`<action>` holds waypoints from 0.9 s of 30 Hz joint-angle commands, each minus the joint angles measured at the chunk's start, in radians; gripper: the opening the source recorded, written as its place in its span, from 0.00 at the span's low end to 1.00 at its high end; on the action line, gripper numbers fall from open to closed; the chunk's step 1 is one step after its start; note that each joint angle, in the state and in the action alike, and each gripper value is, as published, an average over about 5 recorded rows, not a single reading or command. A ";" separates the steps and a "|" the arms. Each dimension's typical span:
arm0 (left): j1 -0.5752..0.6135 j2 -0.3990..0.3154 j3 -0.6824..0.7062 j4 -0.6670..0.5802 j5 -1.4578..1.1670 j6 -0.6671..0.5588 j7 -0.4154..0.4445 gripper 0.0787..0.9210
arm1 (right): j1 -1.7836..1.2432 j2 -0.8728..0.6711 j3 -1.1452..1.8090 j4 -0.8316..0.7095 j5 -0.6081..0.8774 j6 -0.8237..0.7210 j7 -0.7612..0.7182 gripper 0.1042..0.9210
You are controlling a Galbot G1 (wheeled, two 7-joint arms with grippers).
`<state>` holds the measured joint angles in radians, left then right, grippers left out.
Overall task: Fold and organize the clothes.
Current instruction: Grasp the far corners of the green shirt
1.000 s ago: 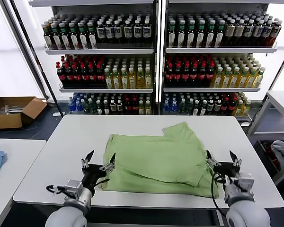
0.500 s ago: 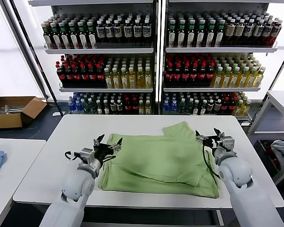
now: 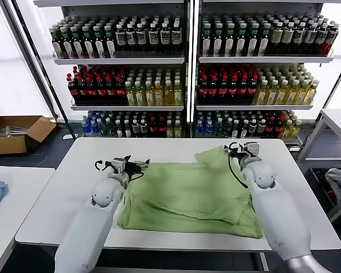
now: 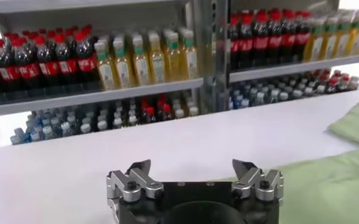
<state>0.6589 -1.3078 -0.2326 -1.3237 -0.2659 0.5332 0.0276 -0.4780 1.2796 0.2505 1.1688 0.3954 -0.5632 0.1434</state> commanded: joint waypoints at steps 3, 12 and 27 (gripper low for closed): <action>-0.101 -0.013 0.020 0.186 0.009 0.006 0.005 0.88 | 0.119 0.091 -0.021 -0.248 -0.050 0.018 -0.013 0.88; -0.086 -0.015 0.015 0.188 0.011 0.008 0.005 0.88 | 0.113 0.102 -0.019 -0.268 -0.065 0.031 -0.020 0.88; -0.063 -0.017 0.010 0.184 0.005 0.011 0.012 0.87 | 0.104 0.125 -0.010 -0.284 -0.104 0.031 -0.020 0.88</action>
<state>0.5932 -1.3245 -0.2251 -1.1517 -0.2591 0.5377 0.0379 -0.3814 1.3939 0.2414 0.9100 0.3022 -0.5317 0.1233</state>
